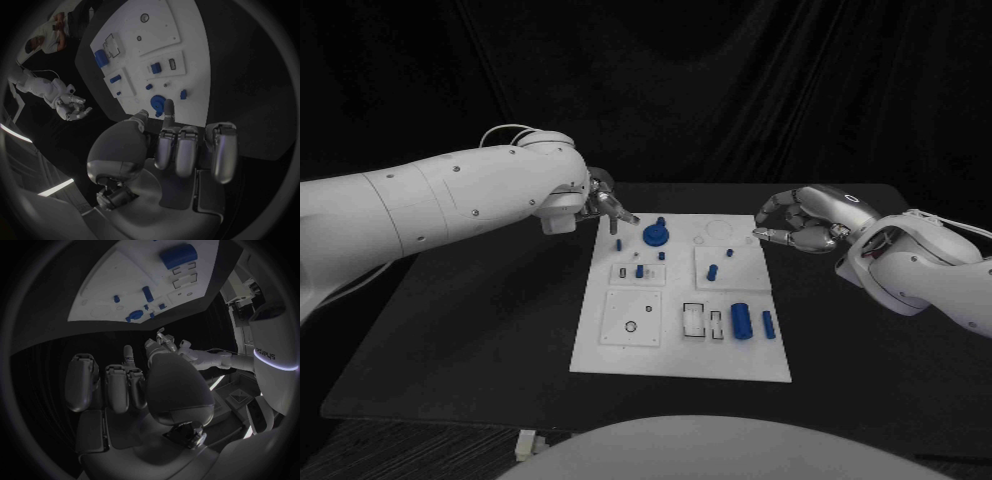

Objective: Assemble the parts on the task board

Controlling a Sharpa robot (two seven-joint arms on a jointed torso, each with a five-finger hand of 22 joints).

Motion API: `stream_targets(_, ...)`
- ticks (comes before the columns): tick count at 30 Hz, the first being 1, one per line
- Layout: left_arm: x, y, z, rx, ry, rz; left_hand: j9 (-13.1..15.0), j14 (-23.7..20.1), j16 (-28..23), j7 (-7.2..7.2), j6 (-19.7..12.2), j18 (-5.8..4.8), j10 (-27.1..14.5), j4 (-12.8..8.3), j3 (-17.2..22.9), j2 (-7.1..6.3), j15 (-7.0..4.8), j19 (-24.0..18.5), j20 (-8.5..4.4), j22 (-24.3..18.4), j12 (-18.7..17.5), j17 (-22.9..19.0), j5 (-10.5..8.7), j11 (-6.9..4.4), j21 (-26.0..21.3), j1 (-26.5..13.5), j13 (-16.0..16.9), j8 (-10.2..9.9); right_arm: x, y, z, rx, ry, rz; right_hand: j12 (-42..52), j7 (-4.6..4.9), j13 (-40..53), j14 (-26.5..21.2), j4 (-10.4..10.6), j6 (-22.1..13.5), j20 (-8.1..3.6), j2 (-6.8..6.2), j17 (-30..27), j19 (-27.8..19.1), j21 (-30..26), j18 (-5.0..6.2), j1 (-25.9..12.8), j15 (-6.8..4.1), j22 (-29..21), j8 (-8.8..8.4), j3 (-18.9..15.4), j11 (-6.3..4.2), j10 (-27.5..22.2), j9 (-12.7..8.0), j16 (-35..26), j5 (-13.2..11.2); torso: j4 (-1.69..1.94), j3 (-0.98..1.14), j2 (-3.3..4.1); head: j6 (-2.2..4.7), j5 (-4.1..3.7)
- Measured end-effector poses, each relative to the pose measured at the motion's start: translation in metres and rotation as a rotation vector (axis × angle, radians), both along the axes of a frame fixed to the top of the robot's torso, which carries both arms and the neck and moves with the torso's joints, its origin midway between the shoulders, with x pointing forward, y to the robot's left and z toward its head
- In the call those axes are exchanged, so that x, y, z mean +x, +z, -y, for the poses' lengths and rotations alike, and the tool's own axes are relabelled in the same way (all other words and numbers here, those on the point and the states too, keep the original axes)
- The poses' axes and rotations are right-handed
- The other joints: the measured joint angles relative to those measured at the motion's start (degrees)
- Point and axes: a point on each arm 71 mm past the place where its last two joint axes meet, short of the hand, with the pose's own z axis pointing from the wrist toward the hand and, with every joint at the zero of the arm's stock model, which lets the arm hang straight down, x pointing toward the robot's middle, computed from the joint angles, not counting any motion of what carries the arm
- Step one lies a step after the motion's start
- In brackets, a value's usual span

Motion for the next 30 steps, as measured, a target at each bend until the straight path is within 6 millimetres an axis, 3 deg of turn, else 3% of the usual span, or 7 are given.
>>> stream_targets(7,0.014,0.001,0.005,0.015,0.001,0.004,0.47,0.21,0.00,-0.21,-0.21,0.00,-0.19,-0.16,-0.16,0.23,-0.21,0.00,0.00,0.03,0.00,0.00,0.52,-0.19,0.00,1.02,0.00,0.21,-0.002,0.001,-0.003,0.006,0.008,0.003,0.00,0.00,0.00,0.00,0.06,0.00,0.00,0.31,0.00,0.00,1.38,0.00,-1.06,0.00,0.00,-0.29,-0.38,0.03,0.03,-0.22,0.50,0.00,-0.02,0.00,0.01,0.00,0.12)
stream_targets(17,0.026,-0.021,-0.007,0.030,0.045,-0.023,0.77,0.21,0.00,-0.20,-0.21,0.00,0.02,-0.73,0.09,0.34,-0.21,-0.01,-0.01,0.02,0.00,0.00,0.74,-0.39,0.00,1.99,0.00,0.42,-0.004,0.002,-0.004,0.011,0.015,0.002,0.00,0.00,0.00,0.00,-0.09,0.00,0.00,0.31,0.00,0.00,1.83,0.00,-1.06,0.00,-0.01,-0.62,-0.53,0.03,0.03,-0.39,0.78,0.00,-0.02,-0.04,0.13,0.00,0.13)
stream_targets(30,0.035,-0.030,-0.015,0.059,0.051,0.001,2.02,0.00,0.00,-0.51,0.10,0.00,0.01,-1.28,-0.14,0.00,-0.41,-0.01,-0.01,0.01,0.00,0.00,0.96,-0.39,-0.35,2.87,0.00,1.31,-0.004,0.002,-0.005,0.011,0.017,0.002,0.00,0.00,0.00,0.00,-0.09,0.00,0.00,0.31,0.00,0.00,2.01,0.00,-1.06,0.00,-0.02,-0.62,-0.53,0.03,0.03,-0.41,0.77,0.00,0.03,-0.04,0.09,0.00,0.23)
